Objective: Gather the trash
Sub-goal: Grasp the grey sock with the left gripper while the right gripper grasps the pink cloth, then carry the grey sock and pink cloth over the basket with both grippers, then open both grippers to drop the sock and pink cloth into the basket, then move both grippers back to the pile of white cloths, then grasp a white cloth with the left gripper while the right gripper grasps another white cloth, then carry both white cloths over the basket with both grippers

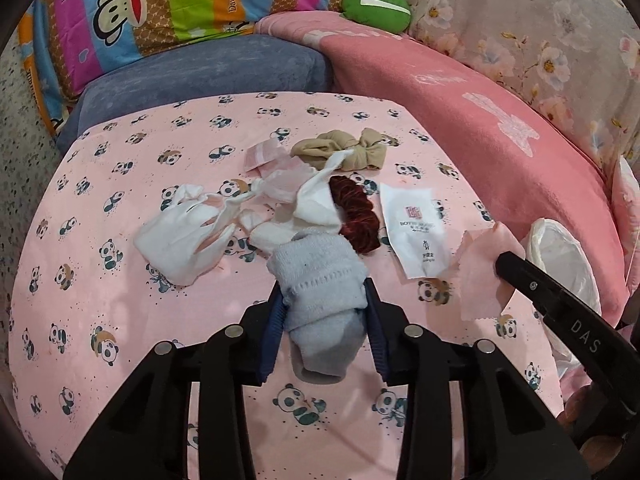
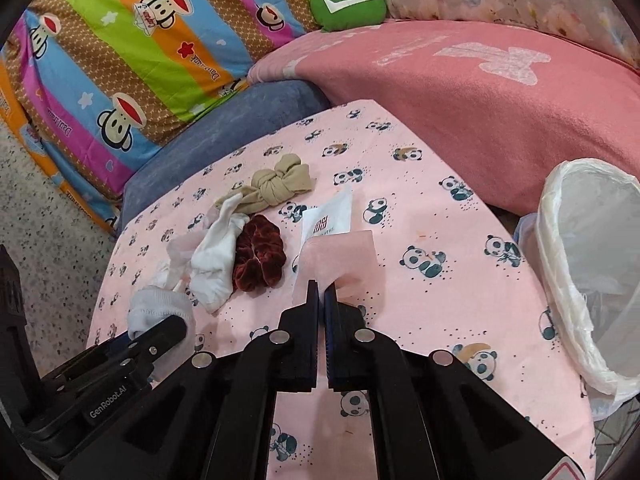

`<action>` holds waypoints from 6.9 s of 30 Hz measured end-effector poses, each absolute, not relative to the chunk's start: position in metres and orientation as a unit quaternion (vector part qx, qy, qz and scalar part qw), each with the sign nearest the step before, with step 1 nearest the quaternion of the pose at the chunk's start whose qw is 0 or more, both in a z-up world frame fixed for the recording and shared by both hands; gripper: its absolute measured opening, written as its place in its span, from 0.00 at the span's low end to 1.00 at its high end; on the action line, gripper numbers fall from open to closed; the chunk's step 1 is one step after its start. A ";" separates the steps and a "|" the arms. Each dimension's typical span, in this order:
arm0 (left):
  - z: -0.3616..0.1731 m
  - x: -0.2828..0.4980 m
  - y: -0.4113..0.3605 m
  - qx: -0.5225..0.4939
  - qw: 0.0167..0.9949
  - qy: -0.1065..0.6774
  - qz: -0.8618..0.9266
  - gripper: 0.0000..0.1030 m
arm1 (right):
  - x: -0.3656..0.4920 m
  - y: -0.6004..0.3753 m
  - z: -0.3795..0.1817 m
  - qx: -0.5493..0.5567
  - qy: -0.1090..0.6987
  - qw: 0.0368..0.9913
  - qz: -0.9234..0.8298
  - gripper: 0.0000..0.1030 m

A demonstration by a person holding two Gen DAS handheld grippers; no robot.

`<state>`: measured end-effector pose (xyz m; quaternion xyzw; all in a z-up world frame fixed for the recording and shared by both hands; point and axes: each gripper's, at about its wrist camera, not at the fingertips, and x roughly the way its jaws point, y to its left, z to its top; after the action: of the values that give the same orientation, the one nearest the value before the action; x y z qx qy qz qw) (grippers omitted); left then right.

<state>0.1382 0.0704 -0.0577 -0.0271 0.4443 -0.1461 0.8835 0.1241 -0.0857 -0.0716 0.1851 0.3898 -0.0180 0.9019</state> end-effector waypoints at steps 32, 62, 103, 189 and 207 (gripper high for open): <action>0.008 0.069 -0.120 0.096 0.880 0.363 -0.292 0.35 | 0.006 -0.259 -0.009 0.226 0.295 0.918 -0.136 0.04; -0.016 0.076 -0.206 0.113 0.839 0.391 -0.362 0.36 | -0.017 -0.336 -0.039 0.257 0.302 0.897 -0.194 0.04; 0.003 0.096 -0.096 0.051 0.888 0.361 -0.281 0.77 | 0.013 -0.248 -0.029 0.223 0.319 0.910 -0.144 0.38; -0.056 0.169 0.140 -0.082 0.881 0.441 -0.151 0.06 | 0.165 -0.002 -0.061 0.142 0.387 0.910 0.054 0.12; 0.008 0.127 0.049 -0.031 0.895 0.390 -0.215 0.05 | 0.092 -0.089 -0.007 0.188 0.322 0.928 0.004 0.12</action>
<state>0.1266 0.0489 0.0079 -0.0310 0.3904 -0.2152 0.8946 0.0923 -0.0887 -0.0074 0.1881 0.3223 0.0035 0.9277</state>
